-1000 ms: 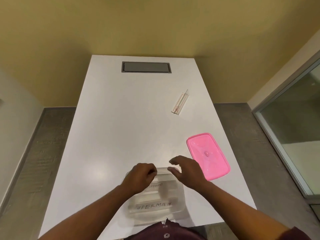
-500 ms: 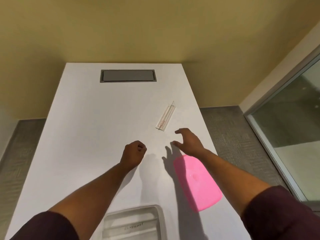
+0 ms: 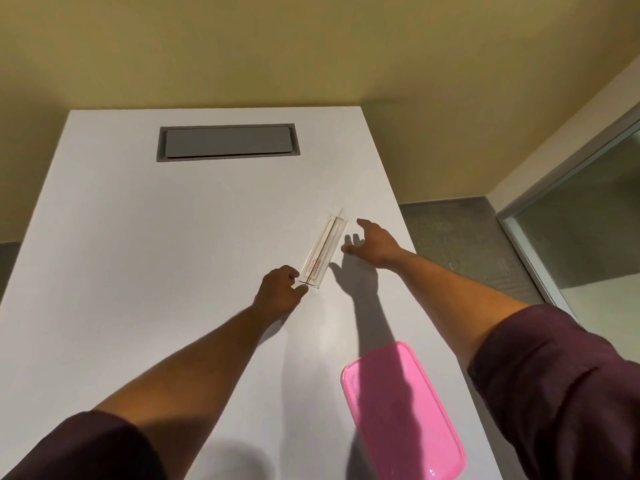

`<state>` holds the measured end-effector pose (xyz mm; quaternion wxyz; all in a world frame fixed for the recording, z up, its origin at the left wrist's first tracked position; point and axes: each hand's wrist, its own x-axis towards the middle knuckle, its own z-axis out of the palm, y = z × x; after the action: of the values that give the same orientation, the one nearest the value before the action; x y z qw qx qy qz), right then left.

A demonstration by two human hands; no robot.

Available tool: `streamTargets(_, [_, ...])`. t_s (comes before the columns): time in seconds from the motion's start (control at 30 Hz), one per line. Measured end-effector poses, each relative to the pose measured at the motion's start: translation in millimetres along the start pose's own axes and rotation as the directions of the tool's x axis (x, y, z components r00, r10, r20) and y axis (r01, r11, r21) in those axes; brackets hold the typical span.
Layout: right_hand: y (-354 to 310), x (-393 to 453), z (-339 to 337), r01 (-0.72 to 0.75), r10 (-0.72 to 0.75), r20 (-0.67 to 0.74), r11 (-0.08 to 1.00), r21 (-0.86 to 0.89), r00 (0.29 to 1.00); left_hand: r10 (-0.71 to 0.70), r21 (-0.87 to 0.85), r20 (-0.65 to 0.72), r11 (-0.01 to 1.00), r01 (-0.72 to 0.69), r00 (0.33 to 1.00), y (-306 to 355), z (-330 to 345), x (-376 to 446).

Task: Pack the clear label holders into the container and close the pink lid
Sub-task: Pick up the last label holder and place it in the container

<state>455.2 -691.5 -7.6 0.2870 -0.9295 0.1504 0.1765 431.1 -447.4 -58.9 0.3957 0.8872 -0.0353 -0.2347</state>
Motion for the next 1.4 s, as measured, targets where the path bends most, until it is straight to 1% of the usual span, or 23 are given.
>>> streamTargets(0.1, [2,26,1,0.004,-0.005,0.024,1.000,0.027,1.000,0.002,0.020,0.000,1.000,-0.002,1.000,-2,5,21])
streamTargets(0.23, [-1,55,2,0.030,-0.035,0.047,0.993,0.111,0.998,0.005,0.029,-0.002,1.000,-0.005,1.000,-4,16,38])
streamTargets(0.37, [-4,67,8,0.081,-0.093,0.085,0.987,0.137,0.992,0.003,-0.006,-0.048,1.000,-0.003,0.999,2,25,43])
streamTargets(0.47, [-2,70,9,0.080,-0.094,0.064,0.977,0.198,0.993,0.017,0.003,-0.079,1.000,-0.017,0.997,9,29,42])
streamTargets(0.57, [3,66,8,0.080,-0.099,0.070,0.968,0.239,0.993,0.008,-0.036,-0.118,0.999,-0.013,0.993,12,31,38])
streamTargets(0.7, [6,54,5,0.121,-0.136,0.054,0.969,0.215,0.989,-0.018,-0.123,-0.143,0.992,0.000,0.990,21,24,25])
streamTargets(0.8, [8,39,5,0.238,-0.243,0.019,0.963,0.124,0.970,-0.023,-0.212,-0.127,0.977,-0.004,0.992,32,8,8])
streamTargets(0.87, [8,23,7,0.291,-0.292,0.003,0.955,0.047,0.956,-0.047,-0.266,-0.107,0.964,0.017,0.993,37,-5,-6])
streamTargets(0.93, [6,6,10,0.306,-0.306,-0.025,0.952,0.026,0.952,-0.085,-0.343,-0.062,0.938,0.059,0.994,38,-18,-22])
streamTargets(1.03, [6,-27,12,0.369,-0.367,-0.070,0.930,0.011,0.928,-0.153,-0.483,0.027,0.863,0.147,0.988,36,-36,-51])
streamTargets(1.17, [10,-71,11,0.475,-0.478,-0.128,0.878,-0.058,0.869,-0.232,-0.578,0.110,0.776,0.253,0.966,33,-57,-89])
streamTargets(1.23, [10,-95,13,0.510,-0.513,-0.142,0.858,-0.055,0.847,-0.254,-0.619,0.151,0.729,0.292,0.955,29,-67,-108])
streamTargets(1.4, [9,-148,21,0.559,-0.552,-0.177,0.829,-0.006,0.815,-0.285,-0.677,0.336,0.590,0.440,0.898,10,-81,-157])
